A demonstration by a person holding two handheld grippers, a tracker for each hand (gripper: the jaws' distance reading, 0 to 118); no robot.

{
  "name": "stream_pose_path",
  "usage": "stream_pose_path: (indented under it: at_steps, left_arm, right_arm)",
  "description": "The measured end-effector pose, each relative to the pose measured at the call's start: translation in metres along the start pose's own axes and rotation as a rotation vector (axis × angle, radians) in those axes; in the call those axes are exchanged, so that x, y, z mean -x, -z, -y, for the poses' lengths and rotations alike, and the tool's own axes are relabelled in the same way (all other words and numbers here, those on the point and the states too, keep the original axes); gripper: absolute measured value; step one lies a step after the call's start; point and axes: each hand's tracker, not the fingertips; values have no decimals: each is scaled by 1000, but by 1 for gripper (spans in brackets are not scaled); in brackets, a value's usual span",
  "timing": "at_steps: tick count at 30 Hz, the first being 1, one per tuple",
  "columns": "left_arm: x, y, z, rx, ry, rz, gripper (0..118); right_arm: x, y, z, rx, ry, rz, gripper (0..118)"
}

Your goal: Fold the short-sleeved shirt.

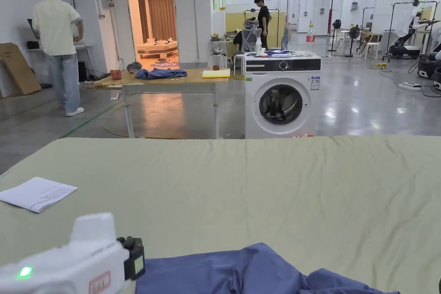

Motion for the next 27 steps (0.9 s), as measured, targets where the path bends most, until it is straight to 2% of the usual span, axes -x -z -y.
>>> stream_pose_path:
  at_steps: [1, 2, 3, 4, 8, 12, 13, 15, 16, 18, 19, 20, 21, 22, 23, 25, 27]
  left_arm:
    - [10, 29, -9, 84, 19, 17, 9]
    - [17, 53, -14, 153, 22, -1, 30]
    - [25, 84, -15, 242, 12, -26, 76]
    - [31, 108, -14, 305, 2, -58, 95]
    - [46, 182, 1, 379, 20, -123, 98]
    - [55, 229, 28, 428, -2, -114, 101]
    - [51, 233, 39, 433, 25, -126, 107]
    - [38, 223, 53, 317, 142, -136, 108]
    - [33, 221, 56, 291, 153, -169, 108]
    - [27, 208, 55, 275, 157, -114, 107]
    - [25, 200, 58, 255, 156, -106, 102]
    - [19, 193, 58, 229, 198, -123, 83]
    - [14, 184, 59, 207, 227, -105, 65]
    - [6, 177, 60, 202, 252, -60, 37]
    - [3, 170, 63, 210, 263, -32, 0]
    - [-4, 153, 67, 195, 269, 45, 0]
    - [-6, 134, 68, 141, 273, 36, 0]
  right_arm:
    - [0, 3, 1, 14, 3, -7, 0]
    - [1, 7, 3, 27, 6, -12, 0]
    - [1, 12, 5, 45, 6, -15, 0]
    - [1, 16, 8, 64, 5, -19, 0]
    - [-1, 32, 17, 112, -15, -26, 0]
    - [-4, 43, 23, 148, -34, -23, 0]
    - [-5, 46, 24, 157, -39, -21, 0]
    - [-4, 38, 22, 162, -36, -17, 0]
    - [-4, 38, 22, 167, -32, -16, 0]
    - [-4, 37, 22, 171, -23, -12, 0]
    - [-4, 37, 23, 174, -21, -9, 0]
    - [-4, 37, 23, 179, -20, -7, 0]
    - [-1, 46, 20, 149, -54, -62, 0]
    - [0, 52, 19, 157, -54, -60, 0]
    - [0, 52, 19, 161, -56, -62, 0]
    - [1, 53, 16, 164, -46, -75, 0]
    - [8, 54, 26, 244, 131, -200, 0]
